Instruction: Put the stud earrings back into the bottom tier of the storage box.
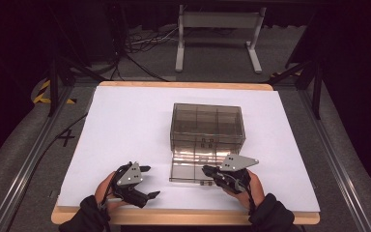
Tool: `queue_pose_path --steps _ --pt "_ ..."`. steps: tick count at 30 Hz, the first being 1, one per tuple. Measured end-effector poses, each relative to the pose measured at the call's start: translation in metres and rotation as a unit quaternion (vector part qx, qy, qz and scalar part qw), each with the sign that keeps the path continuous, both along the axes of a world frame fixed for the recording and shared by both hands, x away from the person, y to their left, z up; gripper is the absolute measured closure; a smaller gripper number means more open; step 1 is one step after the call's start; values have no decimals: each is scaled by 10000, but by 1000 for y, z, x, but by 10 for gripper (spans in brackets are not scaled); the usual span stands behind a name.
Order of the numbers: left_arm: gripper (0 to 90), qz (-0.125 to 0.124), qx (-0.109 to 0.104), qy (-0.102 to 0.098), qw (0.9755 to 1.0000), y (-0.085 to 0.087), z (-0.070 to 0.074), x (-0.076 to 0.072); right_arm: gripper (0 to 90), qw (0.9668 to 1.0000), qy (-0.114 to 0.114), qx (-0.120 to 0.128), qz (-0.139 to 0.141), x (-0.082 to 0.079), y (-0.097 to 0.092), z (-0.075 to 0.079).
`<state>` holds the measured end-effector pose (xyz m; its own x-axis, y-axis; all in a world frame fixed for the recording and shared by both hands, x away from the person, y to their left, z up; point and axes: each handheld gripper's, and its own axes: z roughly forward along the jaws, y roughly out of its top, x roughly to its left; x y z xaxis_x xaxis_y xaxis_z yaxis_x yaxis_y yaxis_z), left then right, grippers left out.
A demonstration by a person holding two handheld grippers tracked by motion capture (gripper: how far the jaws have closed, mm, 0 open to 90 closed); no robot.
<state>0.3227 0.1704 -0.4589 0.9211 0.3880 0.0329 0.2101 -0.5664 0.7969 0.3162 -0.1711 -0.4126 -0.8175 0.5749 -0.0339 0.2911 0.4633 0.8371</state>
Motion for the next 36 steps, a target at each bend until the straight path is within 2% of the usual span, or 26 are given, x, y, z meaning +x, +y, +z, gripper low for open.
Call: queue_pose_path --steps 21,36 --pt "125 -2 26 13 10000 0 0 0 849 9994 233 -248 -81 3 0 -13" --pt "124 -10 72 -27 10000 -1 0 0 842 9989 352 -275 -115 5 -4 -16"
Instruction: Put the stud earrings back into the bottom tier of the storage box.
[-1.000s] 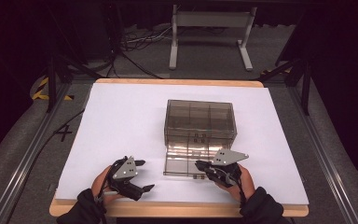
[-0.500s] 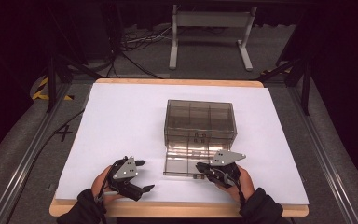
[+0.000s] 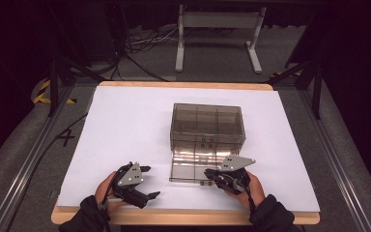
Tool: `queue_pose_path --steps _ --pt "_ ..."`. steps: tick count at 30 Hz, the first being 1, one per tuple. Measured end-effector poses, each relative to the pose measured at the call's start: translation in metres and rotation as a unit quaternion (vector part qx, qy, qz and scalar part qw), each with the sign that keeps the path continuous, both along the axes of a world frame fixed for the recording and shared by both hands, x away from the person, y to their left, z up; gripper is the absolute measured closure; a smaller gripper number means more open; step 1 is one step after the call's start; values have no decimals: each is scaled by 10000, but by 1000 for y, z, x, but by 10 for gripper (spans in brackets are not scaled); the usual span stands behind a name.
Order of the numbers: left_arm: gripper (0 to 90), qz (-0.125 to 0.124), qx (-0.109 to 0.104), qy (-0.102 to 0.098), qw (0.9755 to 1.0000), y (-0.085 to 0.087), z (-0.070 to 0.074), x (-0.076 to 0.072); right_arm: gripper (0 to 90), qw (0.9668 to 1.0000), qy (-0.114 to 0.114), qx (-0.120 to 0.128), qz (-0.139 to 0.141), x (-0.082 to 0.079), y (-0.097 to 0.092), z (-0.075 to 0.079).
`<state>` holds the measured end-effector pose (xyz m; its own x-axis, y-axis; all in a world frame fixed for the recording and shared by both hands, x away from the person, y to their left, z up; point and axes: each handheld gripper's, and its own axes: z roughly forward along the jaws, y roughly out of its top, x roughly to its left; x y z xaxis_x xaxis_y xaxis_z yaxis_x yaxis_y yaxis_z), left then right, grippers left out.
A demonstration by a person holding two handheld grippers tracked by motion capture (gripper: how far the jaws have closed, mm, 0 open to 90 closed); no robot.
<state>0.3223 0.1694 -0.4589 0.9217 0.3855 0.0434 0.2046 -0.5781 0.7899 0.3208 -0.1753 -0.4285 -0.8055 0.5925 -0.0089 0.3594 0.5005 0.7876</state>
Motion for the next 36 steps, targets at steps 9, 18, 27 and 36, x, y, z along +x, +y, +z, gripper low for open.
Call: queue_pose_path --steps 9,18,27,36 --pt "124 -3 -2 -2 10000 0 0 0 817 10000 0 0 -17 0 -1 0" --pt "124 3 -20 12 10000 0 0 0 673 9995 -249 213 9 -3 -5 8" --pt "183 -170 35 64 9998 -2 0 0 566 9963 -754 354 -223 -2 -21 29" --pt "253 -299 5 159 9994 -1 0 2 420 9923 -1012 553 -455 12 -52 63"
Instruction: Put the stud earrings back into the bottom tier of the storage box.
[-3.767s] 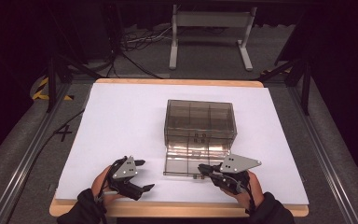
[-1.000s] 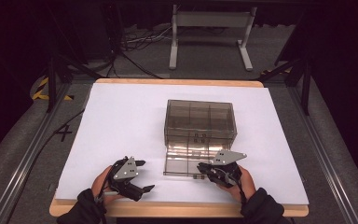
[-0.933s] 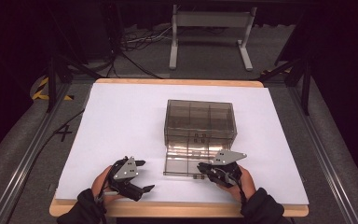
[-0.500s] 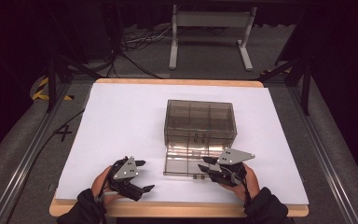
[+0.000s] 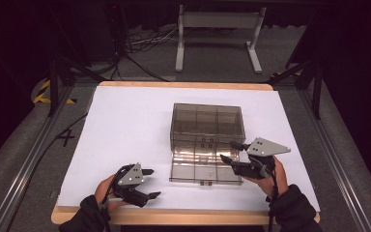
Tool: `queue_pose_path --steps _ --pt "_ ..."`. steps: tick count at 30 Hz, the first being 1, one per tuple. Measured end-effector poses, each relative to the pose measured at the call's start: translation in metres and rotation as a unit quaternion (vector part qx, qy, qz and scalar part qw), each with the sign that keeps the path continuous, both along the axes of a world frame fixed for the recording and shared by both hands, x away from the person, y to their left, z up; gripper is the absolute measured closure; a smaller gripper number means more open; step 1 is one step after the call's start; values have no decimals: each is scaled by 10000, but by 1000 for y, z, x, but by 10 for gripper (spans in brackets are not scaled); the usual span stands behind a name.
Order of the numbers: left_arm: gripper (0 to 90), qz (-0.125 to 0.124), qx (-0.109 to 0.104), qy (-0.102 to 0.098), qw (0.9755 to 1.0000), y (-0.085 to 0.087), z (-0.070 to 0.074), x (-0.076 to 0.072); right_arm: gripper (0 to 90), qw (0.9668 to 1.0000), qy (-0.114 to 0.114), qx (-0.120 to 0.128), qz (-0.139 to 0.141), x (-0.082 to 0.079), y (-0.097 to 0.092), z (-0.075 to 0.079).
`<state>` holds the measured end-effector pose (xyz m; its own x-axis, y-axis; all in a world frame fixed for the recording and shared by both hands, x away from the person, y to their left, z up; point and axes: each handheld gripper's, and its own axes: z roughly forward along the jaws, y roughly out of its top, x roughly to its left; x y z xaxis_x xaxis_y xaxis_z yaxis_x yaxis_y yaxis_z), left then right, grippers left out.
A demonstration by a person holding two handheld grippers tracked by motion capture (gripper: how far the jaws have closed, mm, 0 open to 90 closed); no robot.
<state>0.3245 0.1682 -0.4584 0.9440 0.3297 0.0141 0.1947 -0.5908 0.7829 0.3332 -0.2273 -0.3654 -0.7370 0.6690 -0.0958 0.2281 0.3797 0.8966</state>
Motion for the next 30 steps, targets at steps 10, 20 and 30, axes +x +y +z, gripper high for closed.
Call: queue_pose_path --steps 10,20,30 --pt "479 -403 -105 -26 9991 -12 9 -6 661 9993 77 151 -323 30 -21 18" --pt "533 -476 -86 -5 9988 -35 12 -5 726 9966 71 48 -822 48 -33 9" --pt "664 -397 44 28 9992 -49 10 -2 815 9946 163 -34 -1021 57 -39 -1"
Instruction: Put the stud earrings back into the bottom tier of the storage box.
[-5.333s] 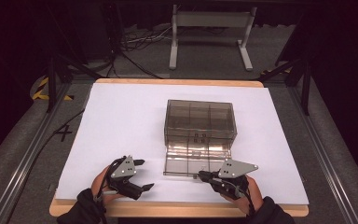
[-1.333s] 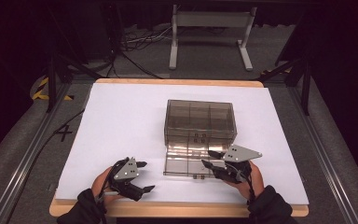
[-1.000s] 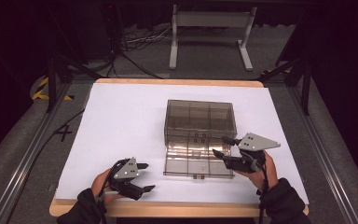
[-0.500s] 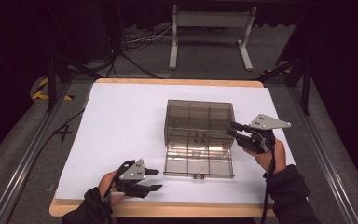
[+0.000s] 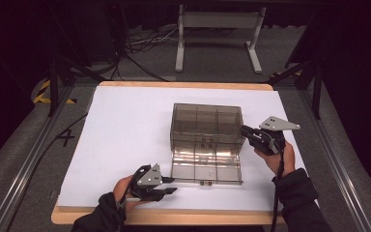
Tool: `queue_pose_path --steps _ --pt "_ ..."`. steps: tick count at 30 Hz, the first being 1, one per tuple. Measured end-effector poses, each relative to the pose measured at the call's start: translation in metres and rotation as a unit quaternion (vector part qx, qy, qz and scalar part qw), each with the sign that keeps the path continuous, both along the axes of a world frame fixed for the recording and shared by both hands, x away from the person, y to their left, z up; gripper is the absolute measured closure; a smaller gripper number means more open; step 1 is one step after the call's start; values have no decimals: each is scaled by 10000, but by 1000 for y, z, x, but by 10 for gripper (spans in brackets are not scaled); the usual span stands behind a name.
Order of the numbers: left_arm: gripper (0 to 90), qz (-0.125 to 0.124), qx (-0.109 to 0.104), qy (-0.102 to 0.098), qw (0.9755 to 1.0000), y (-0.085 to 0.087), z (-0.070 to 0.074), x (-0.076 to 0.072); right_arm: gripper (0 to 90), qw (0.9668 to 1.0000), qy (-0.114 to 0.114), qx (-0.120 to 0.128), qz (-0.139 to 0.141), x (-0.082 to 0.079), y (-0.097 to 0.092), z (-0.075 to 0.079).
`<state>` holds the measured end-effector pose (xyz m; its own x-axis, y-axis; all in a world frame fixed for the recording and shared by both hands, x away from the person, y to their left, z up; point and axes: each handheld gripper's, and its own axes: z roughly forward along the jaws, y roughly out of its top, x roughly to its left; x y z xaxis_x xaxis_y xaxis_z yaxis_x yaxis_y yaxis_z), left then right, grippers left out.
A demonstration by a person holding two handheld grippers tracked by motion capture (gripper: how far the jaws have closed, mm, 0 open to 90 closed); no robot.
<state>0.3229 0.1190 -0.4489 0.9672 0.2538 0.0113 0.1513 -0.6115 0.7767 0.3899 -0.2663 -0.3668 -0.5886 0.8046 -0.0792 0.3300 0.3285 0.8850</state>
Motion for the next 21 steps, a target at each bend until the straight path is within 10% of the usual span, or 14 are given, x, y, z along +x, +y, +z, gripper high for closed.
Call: queue_pose_path --steps 21 --pt "898 57 114 -10 9999 -26 -2 7 899 9994 -299 -100 -154 -4 2 -6"
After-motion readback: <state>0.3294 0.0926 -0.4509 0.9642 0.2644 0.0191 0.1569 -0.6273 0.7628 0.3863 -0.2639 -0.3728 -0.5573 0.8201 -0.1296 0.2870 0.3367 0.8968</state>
